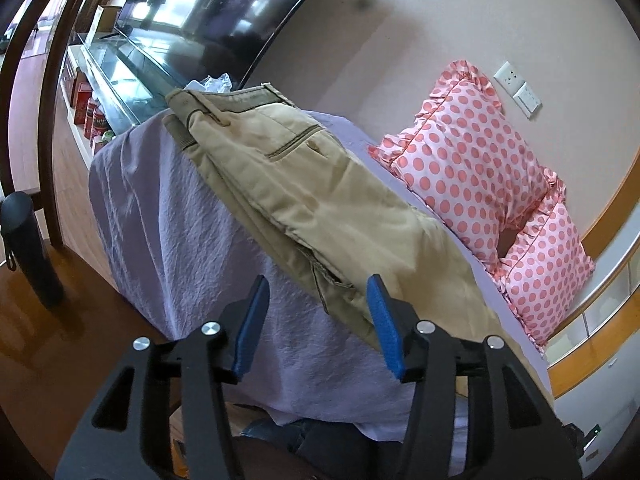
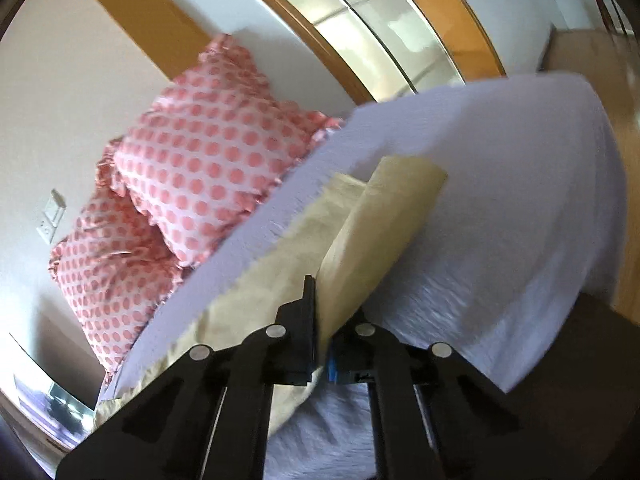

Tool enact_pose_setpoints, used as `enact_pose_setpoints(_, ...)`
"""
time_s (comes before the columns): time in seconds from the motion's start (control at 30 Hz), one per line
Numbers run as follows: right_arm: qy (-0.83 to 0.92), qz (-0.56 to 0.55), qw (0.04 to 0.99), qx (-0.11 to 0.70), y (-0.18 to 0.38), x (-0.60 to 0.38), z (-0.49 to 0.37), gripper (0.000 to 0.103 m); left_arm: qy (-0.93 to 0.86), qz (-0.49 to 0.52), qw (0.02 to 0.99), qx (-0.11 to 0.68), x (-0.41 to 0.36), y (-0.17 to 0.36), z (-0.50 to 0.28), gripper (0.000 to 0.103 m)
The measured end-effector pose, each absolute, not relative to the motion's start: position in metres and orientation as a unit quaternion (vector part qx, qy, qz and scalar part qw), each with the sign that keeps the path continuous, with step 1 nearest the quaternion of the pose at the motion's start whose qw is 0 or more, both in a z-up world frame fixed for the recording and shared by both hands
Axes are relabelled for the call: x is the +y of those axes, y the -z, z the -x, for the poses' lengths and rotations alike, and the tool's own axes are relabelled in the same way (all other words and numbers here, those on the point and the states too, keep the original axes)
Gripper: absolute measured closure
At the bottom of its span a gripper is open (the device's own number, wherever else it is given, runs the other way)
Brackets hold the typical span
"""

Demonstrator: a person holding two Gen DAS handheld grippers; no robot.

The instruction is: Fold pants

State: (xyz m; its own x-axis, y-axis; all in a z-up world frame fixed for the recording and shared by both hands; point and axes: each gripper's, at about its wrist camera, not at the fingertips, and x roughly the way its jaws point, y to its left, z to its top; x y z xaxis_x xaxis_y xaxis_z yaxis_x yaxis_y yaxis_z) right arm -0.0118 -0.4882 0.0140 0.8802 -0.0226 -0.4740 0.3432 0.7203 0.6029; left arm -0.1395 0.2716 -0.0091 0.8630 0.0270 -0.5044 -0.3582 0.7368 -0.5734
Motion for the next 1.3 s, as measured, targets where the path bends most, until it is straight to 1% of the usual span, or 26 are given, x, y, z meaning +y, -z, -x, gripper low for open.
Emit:
enact_pose_setpoints(0.07,0.08,-0.337,0.914,0.21,-0.034,-0.475,0.004,0.098,-0.102,0.345,0.902,0.239,0.271,0.009,0.14,0.051)
enact_pose_setpoints(0.1,0.055,-0.325,0.922,0.204,-0.048,-0.462,-0.004,0.098,-0.1,0.344,0.903,0.239,0.27,0.009,0.14,0.048)
enact_pose_setpoints(0.13,0.026,-0.315,0.928,0.2,-0.061,-0.447,-0.013,0.098,-0.099,0.34,0.904,0.24,0.267,0.008,0.14,0.043)
enact_pose_setpoints(0.23,-0.075,-0.275,0.938,0.195,-0.093,-0.386,-0.036,0.098,-0.1,0.329,0.909,0.236,0.261,0.006,0.142,0.035)
enact_pose_setpoints(0.33,-0.206,-0.207,0.93,0.225,-0.108,-0.289,-0.053,0.098,-0.087,0.322,0.913,0.234,0.255,0.004,0.143,0.033)
enact_pose_setpoints(0.4,-0.28,-0.147,0.907,0.277,-0.1,-0.221,-0.058,0.097,-0.075,0.318,0.915,0.235,0.252,0.003,0.143,0.032)
enact_pose_setpoints(0.43,-0.309,-0.114,0.892,0.309,-0.091,-0.192,-0.058,0.092,-0.07,0.318,0.916,0.234,0.251,0.004,0.143,0.031)
enact_pose_setpoints(0.47,-0.339,-0.064,0.873,0.345,-0.079,-0.158,-0.054,0.078,-0.059,0.318,0.917,0.234,0.251,0.004,0.143,0.03)
enact_pose_setpoints(0.5,-0.347,-0.03,0.864,0.364,-0.071,-0.14,-0.05,0.068,-0.046,0.316,0.918,0.233,0.25,0.004,0.144,0.028)
enact_pose_setpoints(0.53,-0.35,-0.003,0.859,0.374,-0.065,-0.128,-0.043,0.046,-0.033,0.314,0.92,0.234,0.248,0.005,0.144,0.025)
enact_pose_setpoints(0.57,-0.353,0.014,0.857,0.375,-0.062,-0.121,-0.037,0.03,-0.022,0.31,0.921,0.235,0.246,0.005,0.144,0.025)
enact_pose_setpoints(0.67,-0.372,0.007,0.858,0.354,-0.066,-0.127,-0.022,0.014,0.007,0.286,0.928,0.24,0.238,0.008,0.141,0.024)
enact_pose_setpoints(0.73,-0.369,-0.016,0.863,0.345,-0.074,-0.139,-0.021,0.009,0.022,0.267,0.931,0.246,0.228,0.011,0.136,0.022)
enact_pose_setpoints(0.83,-0.352,-0.049,0.866,0.35,-0.075,-0.15,-0.028,0.009,0.017,0.241,0.93,0.277,0.216,0.018,0.119,0.02)
enact_pose_setpoints(0.97,-0.337,-0.087,0.859,0.375,-0.063,-0.159,-0.04,0.009,0.02,0.258,0.919,0.298,0.218,0.025,0.099,0.02)
enact_pose_setpoints(1.2,-0.327,-0.102,0.857,0.385,-0.054,-0.161,-0.044,0.008,-0.025,0.305,0.908,0.287,0.253,0.016,0.082,0.021)
enact_pose_setpoints(1.3,-0.323,-0.112,0.855,0.389,-0.051,-0.164,-0.048,0.008,-0.044,0.33,0.904,0.268,0.274,0.008,0.083,0.022)
